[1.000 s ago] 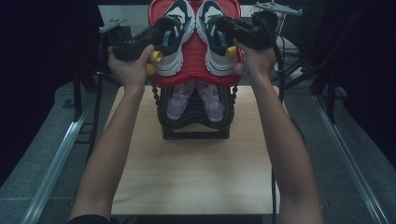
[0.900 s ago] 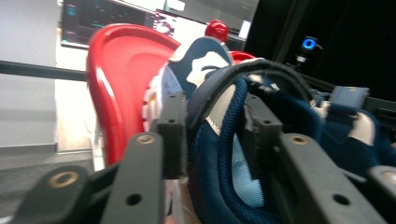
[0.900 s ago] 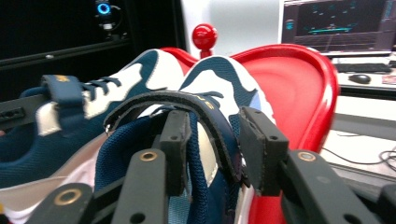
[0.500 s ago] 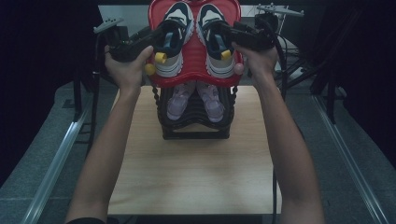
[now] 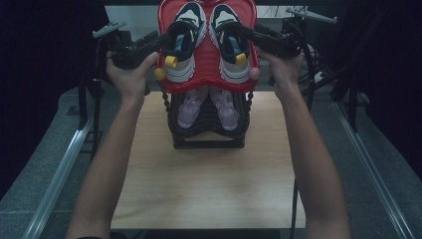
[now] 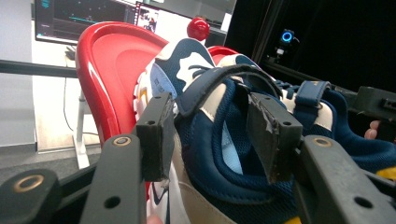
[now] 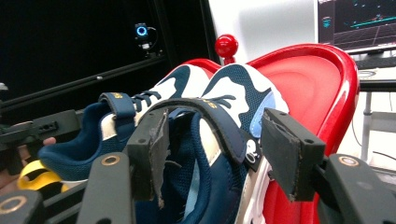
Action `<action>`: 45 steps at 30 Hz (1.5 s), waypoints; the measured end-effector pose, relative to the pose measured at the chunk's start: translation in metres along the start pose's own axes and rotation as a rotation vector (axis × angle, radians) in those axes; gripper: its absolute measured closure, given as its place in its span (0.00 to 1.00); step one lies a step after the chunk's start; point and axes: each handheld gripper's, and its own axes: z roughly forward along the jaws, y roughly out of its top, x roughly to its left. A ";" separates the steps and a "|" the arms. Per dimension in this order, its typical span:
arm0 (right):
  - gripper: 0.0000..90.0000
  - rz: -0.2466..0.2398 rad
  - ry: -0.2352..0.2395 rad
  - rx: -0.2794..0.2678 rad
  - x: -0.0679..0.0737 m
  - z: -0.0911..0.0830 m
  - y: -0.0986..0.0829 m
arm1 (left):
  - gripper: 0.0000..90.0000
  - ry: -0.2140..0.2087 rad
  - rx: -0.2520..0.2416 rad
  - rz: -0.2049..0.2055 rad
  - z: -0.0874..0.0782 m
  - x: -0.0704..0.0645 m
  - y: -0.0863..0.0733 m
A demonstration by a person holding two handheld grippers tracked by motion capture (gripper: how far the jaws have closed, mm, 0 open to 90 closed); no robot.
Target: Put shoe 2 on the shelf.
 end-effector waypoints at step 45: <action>0.55 0.017 0.019 -0.037 -0.016 -0.075 -0.058 | 0.55 -0.068 0.039 -0.005 -0.071 0.020 -0.036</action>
